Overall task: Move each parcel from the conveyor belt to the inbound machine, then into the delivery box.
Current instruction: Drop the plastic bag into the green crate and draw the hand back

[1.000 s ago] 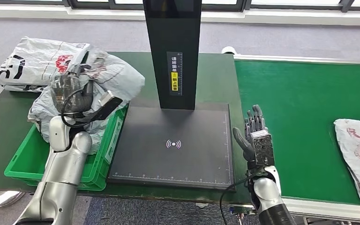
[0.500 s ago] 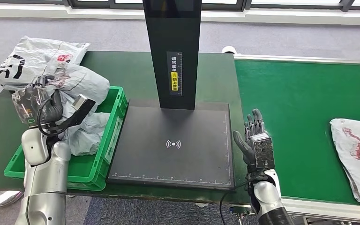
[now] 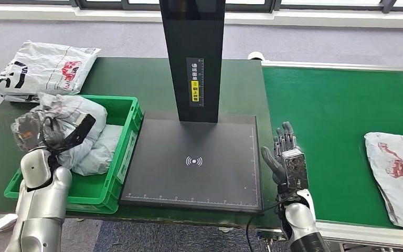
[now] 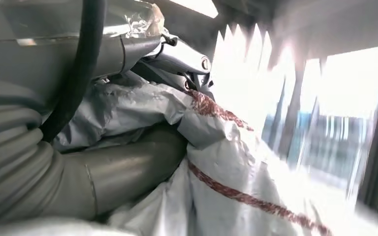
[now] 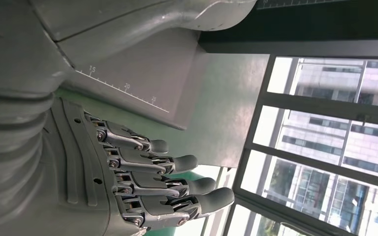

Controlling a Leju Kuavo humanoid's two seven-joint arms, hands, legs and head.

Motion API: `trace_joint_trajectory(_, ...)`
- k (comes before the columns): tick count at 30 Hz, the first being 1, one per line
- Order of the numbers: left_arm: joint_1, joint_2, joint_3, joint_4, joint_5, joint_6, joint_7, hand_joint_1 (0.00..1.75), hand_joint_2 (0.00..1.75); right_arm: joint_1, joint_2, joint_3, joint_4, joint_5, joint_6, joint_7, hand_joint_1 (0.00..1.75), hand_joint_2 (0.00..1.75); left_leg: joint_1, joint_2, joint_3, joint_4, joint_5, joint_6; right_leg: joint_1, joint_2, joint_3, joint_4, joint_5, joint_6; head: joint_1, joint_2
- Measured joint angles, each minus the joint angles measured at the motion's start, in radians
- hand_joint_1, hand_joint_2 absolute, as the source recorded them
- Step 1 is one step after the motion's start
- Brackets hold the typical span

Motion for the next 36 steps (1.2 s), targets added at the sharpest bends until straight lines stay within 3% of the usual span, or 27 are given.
trace_joint_trajectory(2,-0.018,0.019,-0.032,0.081,0.011,-0.121,0.024,0.0,0.0,0.0,0.0,-0.005,-0.004,0.013,0.017,0.006,0.0,1.75,0.0,0.0,0.0,0.0,0.0,0.0,0.0,0.0,0.0,0.0,0.0,0.0,0.0,0.0)
trace_joint_trajectory(4,-0.037,0.029,-0.053,0.157,0.061,-0.169,0.029,0.0,0.0,0.0,0.0,-0.007,-0.008,0.032,0.029,0.019,0.0,1.75,0.0,0.0,0.0,0.0,0.0,0.0,0.0,0.0,0.001,0.0,0.0,0.0,0.0,0.0)
trace_joint_trajectory(8,-0.086,0.036,-0.058,0.26,0.186,-0.078,0.011,0.0,0.0,0.003,0.0,-0.008,-0.019,0.063,0.036,0.05,0.0,1.75,0.0,0.0,0.0,0.0,0.001,0.0,0.0,0.0,0.001,0.0,0.001,0.0,0.0,0.0)
trace_joint_trajectory(13,-0.164,0.047,-0.058,0.316,0.416,0.008,-0.141,0.0,0.0,0.002,-0.002,-0.009,-0.027,0.07,0.041,0.072,0.0,1.75,0.0,-0.002,-0.001,0.0,0.002,0.0,0.0,-0.002,0.001,0.0,0.001,0.0,0.0,0.0)
trace_joint_trajectory(18,-0.203,0.047,-0.057,0.318,0.663,0.027,-0.292,0.0,0.0,0.006,-0.008,-0.009,-0.033,0.069,0.041,0.077,0.0,1.75,0.0,-0.002,-0.001,0.0,0.002,-0.001,0.001,-0.001,0.0,0.0,0.002,-0.001,0.0,0.0)
trace_joint_trajectory(25,-0.207,0.044,-0.057,0.306,0.751,0.036,-0.349,0.0,0.0,0.01,-0.01,-0.009,-0.033,0.068,0.036,0.079,0.0,1.75,0.0,-0.001,-0.001,0.0,0.002,-0.001,0.001,-0.001,0.0,0.0,0.002,-0.001,0.0,0.0)
trace_joint_trajectory(30,-0.203,0.032,-0.058,0.231,0.951,0.112,-0.493,0.0,0.0,0.007,-0.01,-0.009,-0.033,0.049,0.011,0.068,0.0,1.75,0.0,-0.001,-0.002,0.0,0.002,-0.001,0.001,-0.001,0.0,0.0,0.002,-0.001,0.0,0.0)
trace_joint_trajectory(34,-0.186,0.018,-0.081,0.147,1.04,0.179,-0.555,0.0,1.75,-0.009,-0.01,-0.004,-0.031,0.028,-0.012,0.056,0.0,1.75,0.0,-0.001,-0.002,0.0,0.002,-0.001,0.001,-0.001,0.0,0.0,0.002,-0.001,0.0,0.0)
trace_joint_trajectory(36,-0.18,0.012,-0.106,0.127,1.035,0.18,-0.541,0.0,1.75,-0.015,-0.01,-0.002,-0.031,0.023,-0.018,0.052,0.0,1.75,0.0,-0.002,-0.002,0.0,0.002,-0.001,0.001,-0.002,0.0,0.0,0.002,-0.001,0.0,0.0)
